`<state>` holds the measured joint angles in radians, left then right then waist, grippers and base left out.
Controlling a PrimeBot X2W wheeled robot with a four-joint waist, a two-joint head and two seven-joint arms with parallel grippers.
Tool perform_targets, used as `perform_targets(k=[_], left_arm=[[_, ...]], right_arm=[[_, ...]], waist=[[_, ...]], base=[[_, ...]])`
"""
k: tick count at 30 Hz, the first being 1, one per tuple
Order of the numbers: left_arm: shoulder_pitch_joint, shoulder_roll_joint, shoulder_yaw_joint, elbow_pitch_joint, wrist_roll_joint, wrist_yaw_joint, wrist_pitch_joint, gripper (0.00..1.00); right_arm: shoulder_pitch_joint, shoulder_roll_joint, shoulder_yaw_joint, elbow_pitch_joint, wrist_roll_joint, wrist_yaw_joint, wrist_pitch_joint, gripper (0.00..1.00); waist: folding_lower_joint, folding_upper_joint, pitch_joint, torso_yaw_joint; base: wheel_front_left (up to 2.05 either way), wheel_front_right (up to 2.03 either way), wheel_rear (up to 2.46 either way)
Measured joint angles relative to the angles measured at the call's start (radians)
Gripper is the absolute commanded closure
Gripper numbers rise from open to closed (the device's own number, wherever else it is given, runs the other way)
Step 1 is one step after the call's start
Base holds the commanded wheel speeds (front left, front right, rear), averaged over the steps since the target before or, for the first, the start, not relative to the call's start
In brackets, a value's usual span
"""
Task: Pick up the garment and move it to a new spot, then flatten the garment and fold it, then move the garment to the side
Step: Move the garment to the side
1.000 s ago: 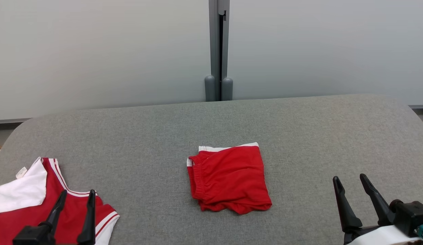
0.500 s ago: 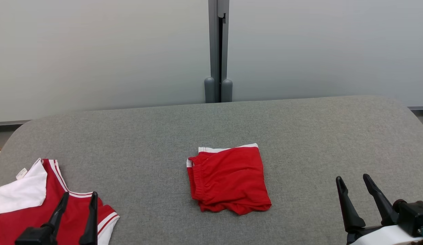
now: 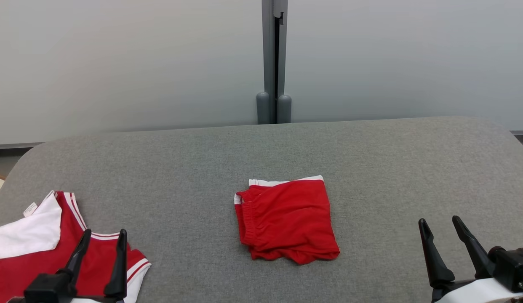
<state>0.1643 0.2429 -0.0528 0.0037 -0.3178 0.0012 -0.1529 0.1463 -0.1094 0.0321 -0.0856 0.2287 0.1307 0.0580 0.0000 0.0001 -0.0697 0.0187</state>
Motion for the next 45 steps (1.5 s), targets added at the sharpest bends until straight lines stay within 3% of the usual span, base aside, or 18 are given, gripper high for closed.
perform_targets(k=[10,23,24,25,26,27,35,45], left_arm=[[-0.136,-0.02,-0.046,-0.03,0.007,-0.01,-0.011,0.0],[-0.274,-0.039,-0.083,-0.005,0.008,-0.044,-0.064,0.0],[-0.278,-0.039,-0.082,-0.001,0.008,-0.044,-0.069,0.0],[-0.281,-0.039,-0.082,0.005,0.008,-0.045,-0.073,0.0],[-0.282,-0.038,-0.082,0.012,0.009,-0.045,-0.076,0.0],[-0.284,-0.037,-0.081,0.017,0.009,-0.045,-0.077,0.0],[-0.287,-0.023,-0.078,0.043,0.018,-0.046,-0.094,0.0],[-0.319,-0.005,-0.107,0.028,0.018,-0.076,-0.095,0.0]], right_arm=[[-0.084,-0.016,-0.003,0.118,-0.019,0.0,0.021,0.0],[-0.313,0.015,0.078,0.499,0.001,0.0,-0.005,0.0],[-0.328,0.017,0.086,0.531,0.005,0.0,0.01,0.09],[-0.339,0.019,0.092,0.555,0.015,0.0,0.017,0.71],[-0.349,0.022,0.096,0.569,0.02,0.0,0.014,0.71],[-0.363,0.021,0.101,0.584,0.024,0.0,0.022,1.0],[-0.393,-0.012,0.174,0.573,-0.016,0.001,0.008,1.0],[-0.378,-0.1,0.223,0.462,-0.007,0.001,0.034,1.0]], waist=[[0.0,0.0,0.085,0.089],[0.0,0.0,0.225,0.237],[0.0,-0.0001,0.233,0.243],[0.0,0.0,0.239,0.249],[0.0,0.0,0.243,0.253],[0.0,0.0,0.246,0.254],[0.0,0.0,0.245,0.196],[0.0,0.0,0.256,-0.008]], base=[[0.0,0.0,0.0],[0.0,0.0,0.0],[0.0,0.0,0.0],[0.0,0.0,0.0],[0.0,0.0,0.0],[0.0,0.0,0.0],[0.0,0.0,0.0],[0.0,0.0,0.0]])
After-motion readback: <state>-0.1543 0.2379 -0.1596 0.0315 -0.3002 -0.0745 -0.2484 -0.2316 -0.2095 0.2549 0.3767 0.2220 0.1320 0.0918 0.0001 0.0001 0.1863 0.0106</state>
